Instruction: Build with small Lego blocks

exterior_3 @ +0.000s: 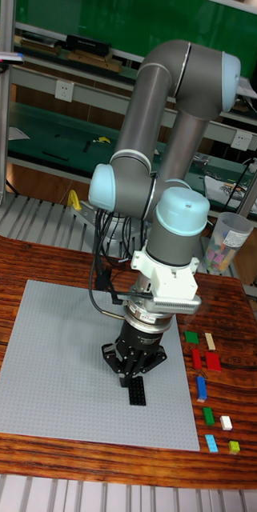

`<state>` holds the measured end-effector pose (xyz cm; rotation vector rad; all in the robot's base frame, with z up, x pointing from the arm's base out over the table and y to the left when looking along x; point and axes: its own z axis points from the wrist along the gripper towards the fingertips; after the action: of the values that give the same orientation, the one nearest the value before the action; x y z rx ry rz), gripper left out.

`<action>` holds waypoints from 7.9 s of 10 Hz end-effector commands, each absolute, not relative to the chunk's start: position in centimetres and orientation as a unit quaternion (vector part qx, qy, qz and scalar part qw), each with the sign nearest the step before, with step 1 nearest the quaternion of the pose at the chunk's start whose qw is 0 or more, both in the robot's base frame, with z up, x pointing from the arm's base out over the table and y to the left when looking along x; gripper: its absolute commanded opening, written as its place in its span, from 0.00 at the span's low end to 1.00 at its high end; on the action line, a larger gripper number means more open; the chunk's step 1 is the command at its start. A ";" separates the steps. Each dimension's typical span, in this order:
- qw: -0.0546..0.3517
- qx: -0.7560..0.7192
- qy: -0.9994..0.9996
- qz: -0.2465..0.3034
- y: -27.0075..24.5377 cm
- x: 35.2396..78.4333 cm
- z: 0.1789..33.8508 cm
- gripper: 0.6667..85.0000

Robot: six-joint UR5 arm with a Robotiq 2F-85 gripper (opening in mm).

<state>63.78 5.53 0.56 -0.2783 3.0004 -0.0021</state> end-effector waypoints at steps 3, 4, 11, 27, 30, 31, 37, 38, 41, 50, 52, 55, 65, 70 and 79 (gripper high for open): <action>0.068 -0.088 0.994 0.007 5.7 63.7 0.5 0.01; 0.068 -0.089 0.994 0.007 5.8 63.7 0.5 0.01; 0.068 -0.086 0.994 0.009 6.0 63.8 0.5 0.01; 0.072 -0.088 0.994 0.011 6.1 63.1 0.3 0.01; 0.071 -0.086 0.994 0.009 6.4 63.3 0.3 0.01; 0.071 -0.088 0.994 0.007 6.3 63.3 0.3 0.01; 0.059 -0.094 0.994 0.017 6.2 63.6 2.2 0.01; 0.058 -0.090 0.994 0.018 6.6 63.9 2.5 0.01; 0.053 -0.088 0.995 0.003 6.3 64.5 3.3 0.01; 0.053 -0.069 0.996 0.026 10.0 66.4 2.8 0.01; 0.053 -0.072 0.996 0.018 9.9 66.5 2.7 0.01; 0.053 -0.089 0.994 0.020 10.1 66.5 2.7 0.01; 0.054 -0.071 0.996 0.013 10.5 66.3 2.1 0.01; 0.059 -0.054 0.996 0.032 11.2 66.3 2.3 0.01; 0.034 -0.061 0.997 0.018 10.4 64.9 2.5 0.01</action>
<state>65.59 10.64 2.26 -0.1872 3.0426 0.0524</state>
